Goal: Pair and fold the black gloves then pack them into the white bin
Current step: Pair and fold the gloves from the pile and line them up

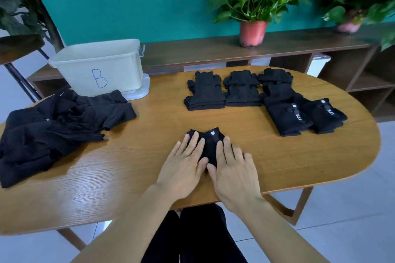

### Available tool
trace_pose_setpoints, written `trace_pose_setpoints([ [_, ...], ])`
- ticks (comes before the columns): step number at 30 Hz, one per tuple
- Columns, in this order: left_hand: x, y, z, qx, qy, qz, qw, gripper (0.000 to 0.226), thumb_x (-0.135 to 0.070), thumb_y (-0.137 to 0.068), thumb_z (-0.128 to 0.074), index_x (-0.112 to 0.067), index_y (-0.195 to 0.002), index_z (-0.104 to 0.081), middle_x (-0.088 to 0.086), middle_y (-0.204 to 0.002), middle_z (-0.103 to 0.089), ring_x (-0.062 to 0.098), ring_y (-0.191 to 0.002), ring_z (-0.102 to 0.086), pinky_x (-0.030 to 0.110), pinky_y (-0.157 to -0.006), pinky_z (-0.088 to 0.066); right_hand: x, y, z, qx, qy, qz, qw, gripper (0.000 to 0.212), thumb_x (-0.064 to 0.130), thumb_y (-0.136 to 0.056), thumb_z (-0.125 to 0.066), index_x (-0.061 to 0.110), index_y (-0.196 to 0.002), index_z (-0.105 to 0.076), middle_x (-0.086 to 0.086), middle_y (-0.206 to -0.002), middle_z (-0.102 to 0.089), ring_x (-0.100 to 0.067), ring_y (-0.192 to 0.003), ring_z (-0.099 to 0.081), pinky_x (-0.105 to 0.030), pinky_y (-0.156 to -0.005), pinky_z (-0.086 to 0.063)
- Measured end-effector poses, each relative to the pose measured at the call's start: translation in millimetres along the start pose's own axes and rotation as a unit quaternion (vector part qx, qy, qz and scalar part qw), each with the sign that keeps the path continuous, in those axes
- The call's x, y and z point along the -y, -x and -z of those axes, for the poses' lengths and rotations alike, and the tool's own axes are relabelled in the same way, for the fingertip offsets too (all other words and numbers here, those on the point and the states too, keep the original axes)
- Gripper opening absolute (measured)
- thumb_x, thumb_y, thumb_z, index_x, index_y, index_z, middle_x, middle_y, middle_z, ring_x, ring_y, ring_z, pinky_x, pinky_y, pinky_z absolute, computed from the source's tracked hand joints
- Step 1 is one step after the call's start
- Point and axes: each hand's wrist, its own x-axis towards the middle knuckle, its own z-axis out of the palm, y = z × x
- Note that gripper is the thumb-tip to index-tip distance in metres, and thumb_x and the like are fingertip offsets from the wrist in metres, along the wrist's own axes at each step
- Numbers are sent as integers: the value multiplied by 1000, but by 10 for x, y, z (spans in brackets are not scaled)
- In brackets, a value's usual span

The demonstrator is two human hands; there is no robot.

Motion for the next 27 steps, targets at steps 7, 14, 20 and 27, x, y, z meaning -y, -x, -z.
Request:
trace_pose_setpoints([
  [7, -135, -307, -17, -9, -5, -64, 998, 73, -59, -89, 14, -28, -155, 10, -13, -159, 24, 5, -144, 29, 27, -120, 15, -279, 40, -10, -57, 2, -7, 998, 66, 46, -98, -27, -1, -132, -58, -17, -141, -53, -32, -119, -54, -48, -86, -43],
  [14, -228, -608, -10, -111, 29, -111, 987, 66, -54, -100, -1, -23, -157, -14, -8, -164, 4, 5, -149, 17, 34, -123, 3, -623, 7, -6, -146, -38, 85, 985, 53, 41, -102, -35, 6, -134, -58, -9, -142, -54, -24, -138, -43, -49, -112, -27],
  [20, -190, -626, -70, -142, 11, -131, 981, 60, -46, -107, -13, -16, -145, -47, -2, -152, -42, 7, -144, -31, 40, -120, -12, -803, 1, -156, -147, -44, 119, 981, 45, 37, -102, -37, 12, -128, -64, -6, -137, -59, -20, -133, -49, -49, -114, -26],
  [27, -283, -916, -61, -28, -23, -124, 992, 73, -61, -90, 19, -29, -154, 10, -13, -160, 19, -4, -143, 24, 39, -120, 16, -1050, -230, -200, -147, -69, 87, 983, 44, 35, -101, -36, 15, -129, -64, -3, -137, -59, -16, -133, -49, -47, -115, -25],
])
